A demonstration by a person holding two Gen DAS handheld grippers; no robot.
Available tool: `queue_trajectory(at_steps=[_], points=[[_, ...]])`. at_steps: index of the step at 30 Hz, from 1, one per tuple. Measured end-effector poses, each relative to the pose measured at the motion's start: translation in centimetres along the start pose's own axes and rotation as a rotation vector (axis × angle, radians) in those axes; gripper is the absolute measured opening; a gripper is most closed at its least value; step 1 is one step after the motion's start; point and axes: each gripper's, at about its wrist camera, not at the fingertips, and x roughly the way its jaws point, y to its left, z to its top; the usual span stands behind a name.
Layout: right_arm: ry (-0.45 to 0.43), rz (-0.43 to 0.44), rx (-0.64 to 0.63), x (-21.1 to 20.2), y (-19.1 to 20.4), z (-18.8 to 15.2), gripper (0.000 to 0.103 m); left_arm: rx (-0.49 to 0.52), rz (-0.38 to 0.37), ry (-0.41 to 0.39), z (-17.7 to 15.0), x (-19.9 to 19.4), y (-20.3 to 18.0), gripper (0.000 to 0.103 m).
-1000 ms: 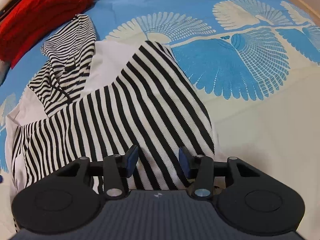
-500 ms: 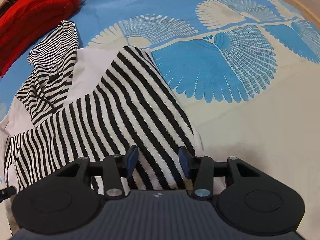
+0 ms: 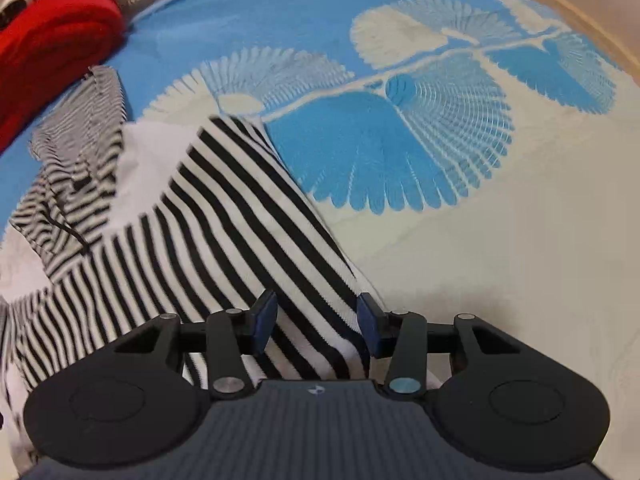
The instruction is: Fold small clothes
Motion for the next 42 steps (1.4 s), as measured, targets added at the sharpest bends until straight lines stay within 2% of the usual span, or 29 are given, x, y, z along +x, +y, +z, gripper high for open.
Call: queue_trajectory(at_steps=[2,5,8,10,12,15,17,22,26,32,36,38,40,42], points=[[0.019,0.044,-0.002,-0.1,0.2,-0.1,0.047,0.002,-0.017,0.045,-0.5,1.2,-0.2,0.016],[0.094,0.028,0.008,1.5,-0.3,-0.7,0.047,0.006,0.079,0.158,-1.8,4.1,0.0,0.016],[0.082,0.015,0.002,1.0,-0.1,-0.5,0.046,0.029,0.117,0.135,-1.7,4.0,-0.4,0.016],[0.034,0.037,-0.014,-0.3,0.4,-0.3,0.047,0.051,0.118,0.091,-1.5,3.1,-1.0,0.02],[0.017,0.053,-0.048,-0.7,0.7,-0.2,0.051,0.042,0.099,0.081,-1.5,3.1,-1.0,0.028],[0.125,0.046,-0.013,1.1,-0.2,-0.7,0.052,0.009,0.124,0.142,-2.2,4.5,-0.7,0.026],[0.136,0.049,0.002,1.2,-0.5,-0.8,0.051,-0.008,0.135,0.134,-2.1,4.2,-0.9,0.027],[-0.019,0.076,-0.08,-3.1,1.0,0.2,0.052,-0.011,0.121,0.007,-0.7,0.6,-2.6,0.03],[-0.108,0.071,-0.154,-5.2,1.5,0.5,0.052,0.002,0.108,-0.132,0.1,-2.0,-4.4,0.038],[-0.136,0.112,-0.174,-7.0,1.2,0.9,0.052,0.065,0.136,-0.298,0.3,-4.1,-6.8,0.04],[-0.149,0.116,-0.165,-7.7,0.8,1.2,0.051,0.15,0.16,-0.359,0.0,-4.5,-8.0,0.04],[-0.15,0.134,-0.155,-8.1,0.5,1.6,0.051,0.197,0.173,-0.364,0.0,-4.7,-8.4,0.039],[-0.153,0.15,-0.145,-8.4,0.2,1.9,0.044,0.218,0.16,-0.364,0.0,-5.2,-8.5,0.037],[-0.15,0.172,-0.142,-8.6,-0.1,2.1,0.025,0.212,0.134,-0.351,0.6,-5.6,-8.6,0.028]])
